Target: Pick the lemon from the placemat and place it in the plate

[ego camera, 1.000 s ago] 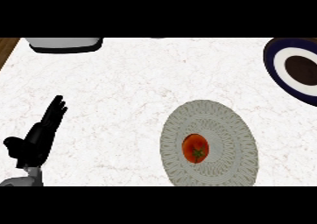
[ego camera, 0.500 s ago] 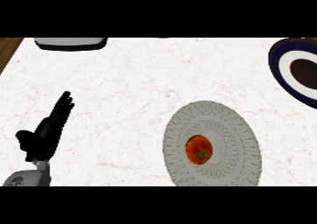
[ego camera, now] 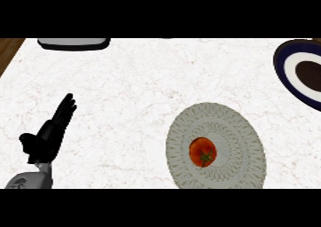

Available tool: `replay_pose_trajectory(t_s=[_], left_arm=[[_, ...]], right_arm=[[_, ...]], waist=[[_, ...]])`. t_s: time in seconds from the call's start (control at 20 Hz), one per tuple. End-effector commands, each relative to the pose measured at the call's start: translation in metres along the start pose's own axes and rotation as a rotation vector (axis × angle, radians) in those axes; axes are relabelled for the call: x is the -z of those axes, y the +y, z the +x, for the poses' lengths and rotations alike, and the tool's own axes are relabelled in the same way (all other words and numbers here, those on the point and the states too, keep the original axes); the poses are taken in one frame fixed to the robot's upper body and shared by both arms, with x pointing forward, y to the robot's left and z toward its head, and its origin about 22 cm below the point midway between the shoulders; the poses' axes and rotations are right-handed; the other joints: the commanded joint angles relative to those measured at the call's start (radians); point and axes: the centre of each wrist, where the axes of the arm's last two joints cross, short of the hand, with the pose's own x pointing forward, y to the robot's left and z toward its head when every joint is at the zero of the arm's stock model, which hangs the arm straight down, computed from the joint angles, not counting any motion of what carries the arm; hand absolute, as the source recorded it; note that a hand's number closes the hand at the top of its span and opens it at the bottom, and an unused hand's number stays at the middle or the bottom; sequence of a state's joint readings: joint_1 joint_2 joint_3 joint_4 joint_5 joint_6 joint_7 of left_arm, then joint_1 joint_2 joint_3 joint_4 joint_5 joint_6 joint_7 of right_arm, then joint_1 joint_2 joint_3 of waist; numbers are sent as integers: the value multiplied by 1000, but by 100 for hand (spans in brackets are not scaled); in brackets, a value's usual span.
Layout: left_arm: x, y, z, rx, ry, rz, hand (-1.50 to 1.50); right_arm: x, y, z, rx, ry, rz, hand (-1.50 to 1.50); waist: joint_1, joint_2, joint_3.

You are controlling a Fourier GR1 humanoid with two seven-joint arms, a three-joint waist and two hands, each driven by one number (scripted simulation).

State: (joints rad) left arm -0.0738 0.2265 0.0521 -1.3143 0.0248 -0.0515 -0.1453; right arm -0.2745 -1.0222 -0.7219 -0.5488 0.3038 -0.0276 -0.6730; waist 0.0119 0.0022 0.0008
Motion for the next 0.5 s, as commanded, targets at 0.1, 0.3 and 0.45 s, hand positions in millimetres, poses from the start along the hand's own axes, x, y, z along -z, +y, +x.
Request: replay_pose_trajectory(t_s=[0.1, 0.3, 0.45], left_arm=[[-1, -12, -11, -14, 7, -5, 0], [-4, -17, 0, 5, -3, -13, 0], [15, -12, 9, 1, 2, -6, 0]], right_arm=[[32, 30, 30, 45, -37, 103, 150], [55, 42, 52, 73, -31, 99, 150], [63, 99, 77, 83, -61, 118, 150]], waist=[[2, 1, 0], [11, 2, 0], [13, 4, 0]])
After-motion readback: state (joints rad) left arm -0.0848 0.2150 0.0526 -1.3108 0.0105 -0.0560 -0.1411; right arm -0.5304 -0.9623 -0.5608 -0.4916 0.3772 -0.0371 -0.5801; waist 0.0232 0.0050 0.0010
